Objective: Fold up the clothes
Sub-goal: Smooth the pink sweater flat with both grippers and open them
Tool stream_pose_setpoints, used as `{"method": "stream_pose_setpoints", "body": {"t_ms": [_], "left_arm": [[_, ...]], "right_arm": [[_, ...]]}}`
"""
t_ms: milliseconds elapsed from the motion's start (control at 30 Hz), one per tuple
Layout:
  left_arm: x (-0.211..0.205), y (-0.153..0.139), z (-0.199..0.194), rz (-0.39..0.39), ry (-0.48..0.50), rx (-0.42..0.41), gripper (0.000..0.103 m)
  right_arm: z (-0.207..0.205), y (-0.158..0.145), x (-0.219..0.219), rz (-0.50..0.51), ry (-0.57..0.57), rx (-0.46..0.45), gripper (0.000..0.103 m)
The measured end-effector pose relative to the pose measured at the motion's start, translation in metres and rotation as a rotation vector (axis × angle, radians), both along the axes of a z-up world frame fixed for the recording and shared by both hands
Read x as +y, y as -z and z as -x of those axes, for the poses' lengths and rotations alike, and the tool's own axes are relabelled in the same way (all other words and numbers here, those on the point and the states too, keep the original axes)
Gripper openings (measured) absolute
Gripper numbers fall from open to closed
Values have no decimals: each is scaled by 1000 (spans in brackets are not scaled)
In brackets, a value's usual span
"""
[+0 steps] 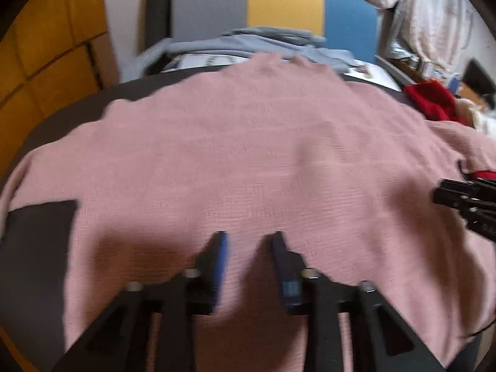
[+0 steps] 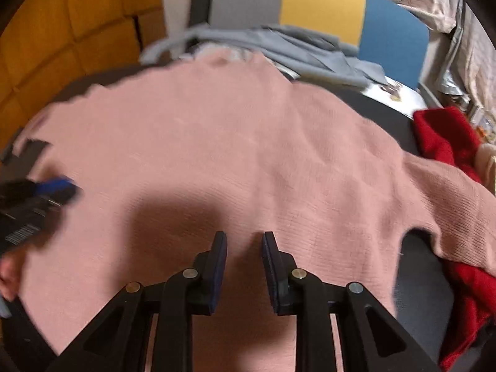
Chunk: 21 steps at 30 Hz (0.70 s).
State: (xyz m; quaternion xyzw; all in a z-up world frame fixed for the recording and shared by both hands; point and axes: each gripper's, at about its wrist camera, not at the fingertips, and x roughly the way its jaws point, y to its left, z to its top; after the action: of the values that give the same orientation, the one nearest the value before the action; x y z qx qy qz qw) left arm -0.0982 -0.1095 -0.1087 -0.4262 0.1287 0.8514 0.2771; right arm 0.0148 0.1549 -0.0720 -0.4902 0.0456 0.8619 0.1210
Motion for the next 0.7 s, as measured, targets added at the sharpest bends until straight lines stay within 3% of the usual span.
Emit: {"method": "stream_pose_setpoints", "body": {"t_ms": [67, 167, 233, 333, 400, 500, 567, 600, 700], "left_arm": [[-14, 4, 1, -28, 1, 24, 61], [-28, 5, -1, -61, 24, 47, 61], [-31, 5, -4, -54, 29, 56, 61], [-28, 0, -6, -35, 21, 56, 61], [-27, -4, -7, -31, 9, 59, 61], [-32, -17, -28, -130, 13, 45, 61], [-34, -23, -42, -184, 19, 34, 62], [-34, -20, -47, -181, 19, 31, 62], [-39, -4, -50, -142, 6, 11, 62]], "right_arm": [[-14, 0, 21, 47, 46, 61, 22], [-36, 2, 52, 58, 175, 125, 22], [-48, 7, 65, 154, 223, 197, 22], [-46, -2, 56, 135, 220, 159, 22], [-48, -21, 32, 156, 161, 196, 25], [-56, -37, -14, 183, 28, 252, 25], [-59, -34, -49, 189, -46, 259, 23], [-59, -29, -64, 195, -75, 266, 17], [-56, -3, -89, 230, -121, 213, 14]]}}
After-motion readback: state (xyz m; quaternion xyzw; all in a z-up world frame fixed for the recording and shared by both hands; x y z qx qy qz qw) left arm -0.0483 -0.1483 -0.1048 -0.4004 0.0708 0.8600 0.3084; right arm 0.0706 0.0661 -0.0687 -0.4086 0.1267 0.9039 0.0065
